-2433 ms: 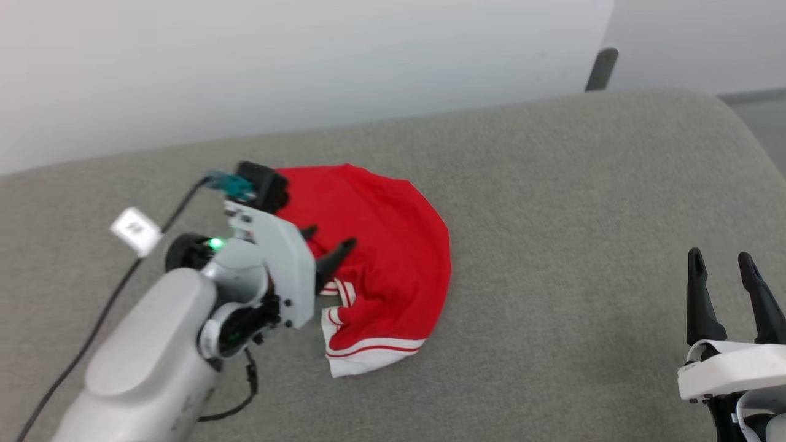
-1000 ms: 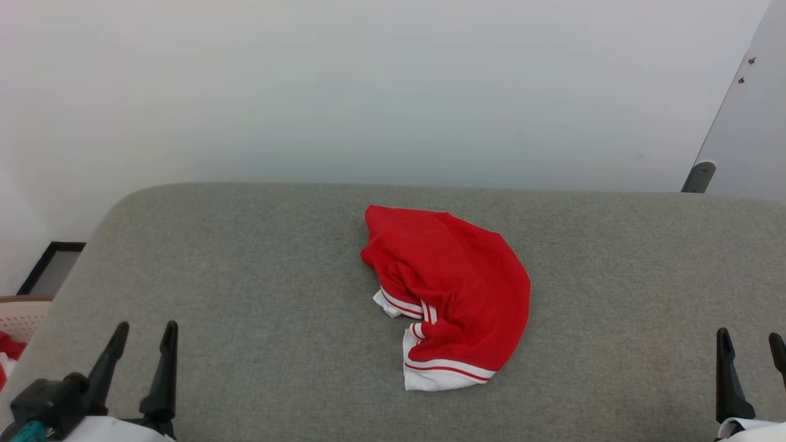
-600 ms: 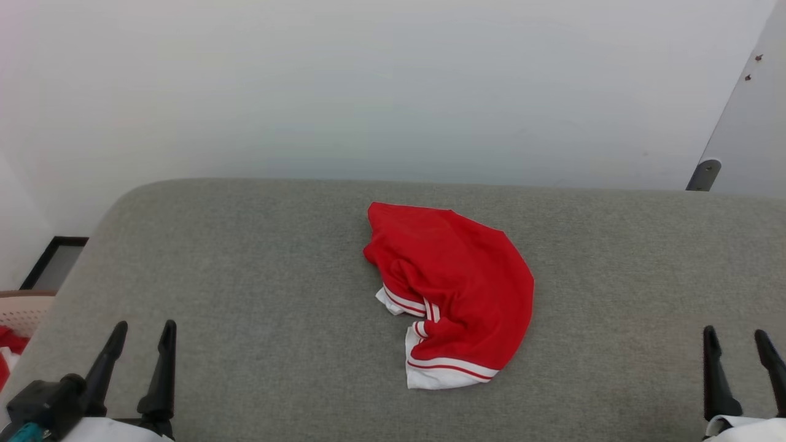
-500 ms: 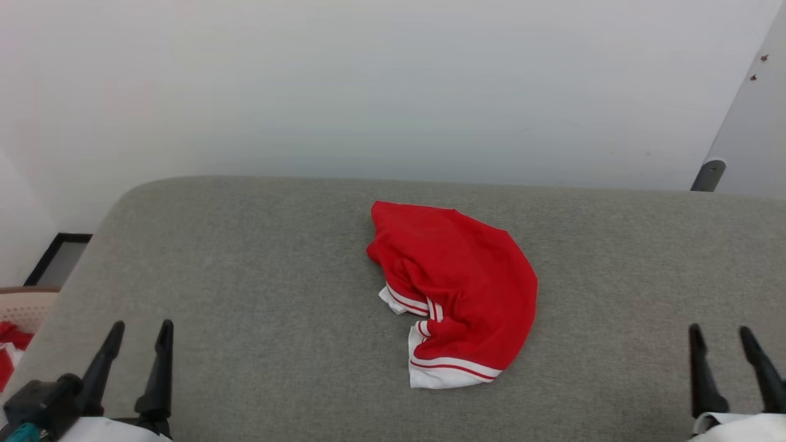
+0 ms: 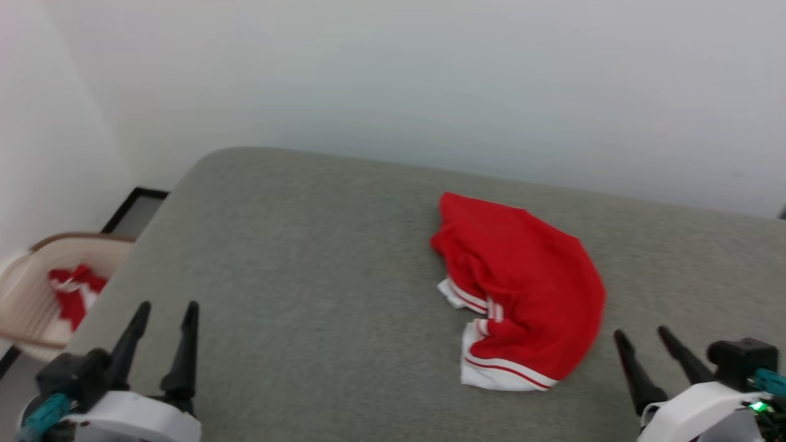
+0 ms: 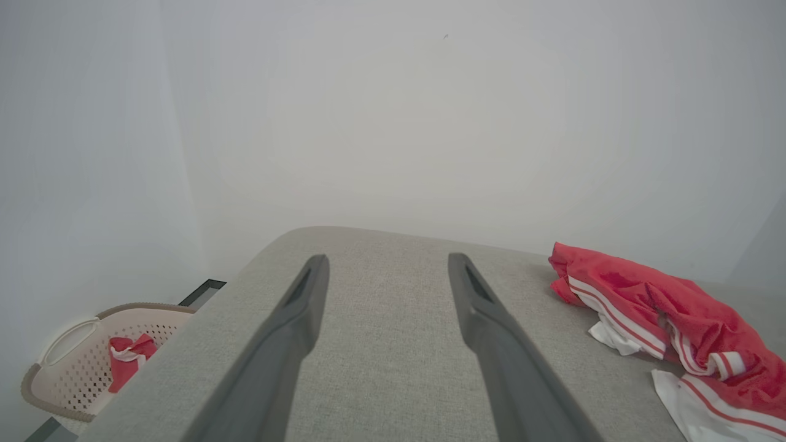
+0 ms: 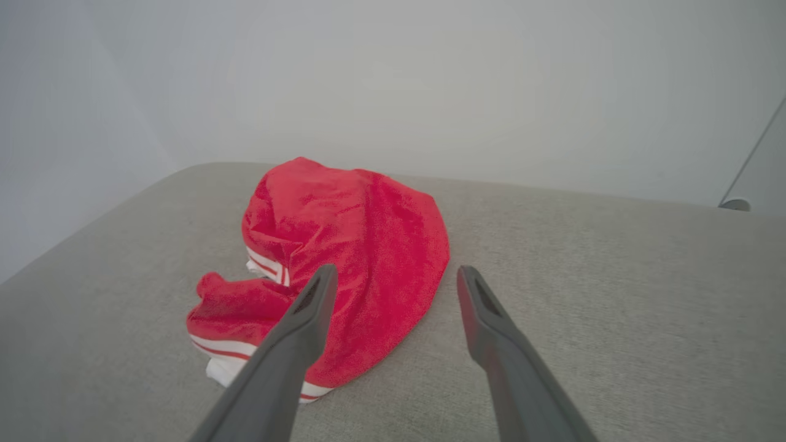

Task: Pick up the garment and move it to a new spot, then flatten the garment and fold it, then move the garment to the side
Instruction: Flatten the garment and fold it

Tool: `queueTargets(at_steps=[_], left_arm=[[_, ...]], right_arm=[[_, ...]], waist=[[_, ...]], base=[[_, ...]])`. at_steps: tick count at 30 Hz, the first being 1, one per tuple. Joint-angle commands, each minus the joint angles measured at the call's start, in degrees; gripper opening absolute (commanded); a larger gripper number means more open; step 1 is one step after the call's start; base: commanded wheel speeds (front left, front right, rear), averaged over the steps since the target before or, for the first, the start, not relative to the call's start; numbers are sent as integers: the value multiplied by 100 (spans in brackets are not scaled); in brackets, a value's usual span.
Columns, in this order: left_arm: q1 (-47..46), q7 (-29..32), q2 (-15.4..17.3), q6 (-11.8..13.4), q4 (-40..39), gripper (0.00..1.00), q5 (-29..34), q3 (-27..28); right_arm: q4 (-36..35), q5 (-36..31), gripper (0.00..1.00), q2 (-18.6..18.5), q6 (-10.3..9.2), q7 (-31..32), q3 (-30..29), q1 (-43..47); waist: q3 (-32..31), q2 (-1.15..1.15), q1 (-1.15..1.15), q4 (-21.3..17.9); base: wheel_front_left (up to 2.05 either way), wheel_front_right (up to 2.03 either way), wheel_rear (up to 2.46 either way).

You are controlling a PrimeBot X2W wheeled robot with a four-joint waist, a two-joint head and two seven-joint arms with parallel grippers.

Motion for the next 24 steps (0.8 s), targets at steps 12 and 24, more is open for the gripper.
queueTargets(at_steps=[12, 24], left_arm=[[-501, -126, -425, -112, 239, 100, 59, -197], [-855, -186, -893, -346, 565, 100, 173, -40]], right_arm=[[477, 10, 100, 15, 3, 1864, -52, -502], [1424, -354, 100, 296, 4, 2836, -102, -991]], waist=[[752, 0, 0, 1151], [1225, 0, 0, 1345]], base=[[0, 0, 0], [0, 0, 0]])
